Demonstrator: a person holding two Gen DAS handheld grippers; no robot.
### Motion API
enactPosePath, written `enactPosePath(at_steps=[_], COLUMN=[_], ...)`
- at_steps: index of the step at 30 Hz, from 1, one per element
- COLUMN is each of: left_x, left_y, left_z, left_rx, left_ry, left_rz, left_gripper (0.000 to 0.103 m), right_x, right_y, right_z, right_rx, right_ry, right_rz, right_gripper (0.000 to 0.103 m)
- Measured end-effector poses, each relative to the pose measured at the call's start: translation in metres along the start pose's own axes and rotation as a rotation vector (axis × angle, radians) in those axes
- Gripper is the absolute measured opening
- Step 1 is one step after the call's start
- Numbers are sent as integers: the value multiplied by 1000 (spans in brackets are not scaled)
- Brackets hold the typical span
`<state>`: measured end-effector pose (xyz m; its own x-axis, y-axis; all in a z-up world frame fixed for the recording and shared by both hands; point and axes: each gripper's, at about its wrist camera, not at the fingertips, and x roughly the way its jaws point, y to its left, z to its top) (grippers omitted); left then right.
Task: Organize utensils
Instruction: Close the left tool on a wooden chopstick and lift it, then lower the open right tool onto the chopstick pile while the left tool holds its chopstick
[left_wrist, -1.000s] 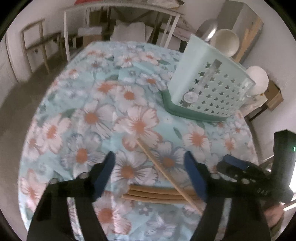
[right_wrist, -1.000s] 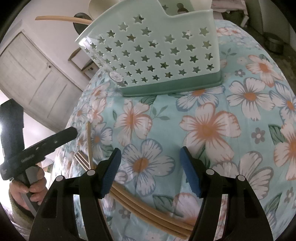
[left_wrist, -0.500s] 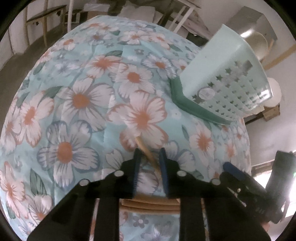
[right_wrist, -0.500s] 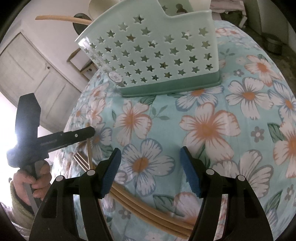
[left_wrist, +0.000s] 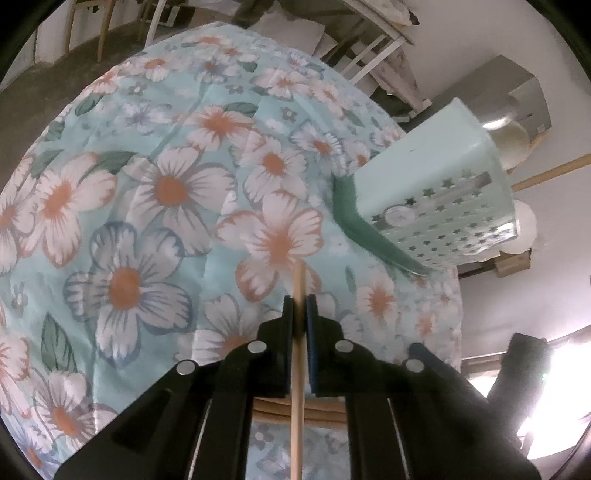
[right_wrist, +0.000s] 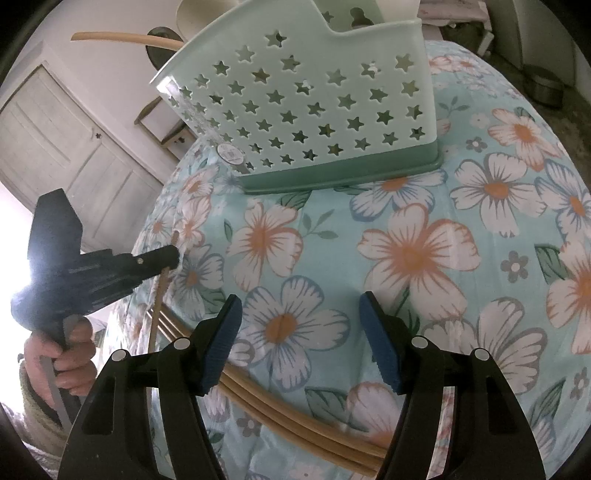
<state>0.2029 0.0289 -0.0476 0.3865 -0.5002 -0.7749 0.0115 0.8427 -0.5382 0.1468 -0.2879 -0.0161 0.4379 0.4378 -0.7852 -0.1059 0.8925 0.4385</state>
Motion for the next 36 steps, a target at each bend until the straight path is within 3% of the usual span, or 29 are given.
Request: enactPosePath(at_steps=[11, 27, 36], left_x=[-31, -43, -57], left_y=[5, 14, 34], left_z=[2, 1, -3], left_rx=[0, -27, -55], left_ry=[-60, -100, -147], left_rz=[-4, 12, 70], left_gripper=[6, 6, 6], right_x=[-1, -1, -8], right_y=[0, -1, 6], right_z=[-1, -1, -2], right_rx=[1, 4, -30], right_ry=[-1, -4, -30], right_rz=[2, 3, 38], right_gripper=[63, 63, 62])
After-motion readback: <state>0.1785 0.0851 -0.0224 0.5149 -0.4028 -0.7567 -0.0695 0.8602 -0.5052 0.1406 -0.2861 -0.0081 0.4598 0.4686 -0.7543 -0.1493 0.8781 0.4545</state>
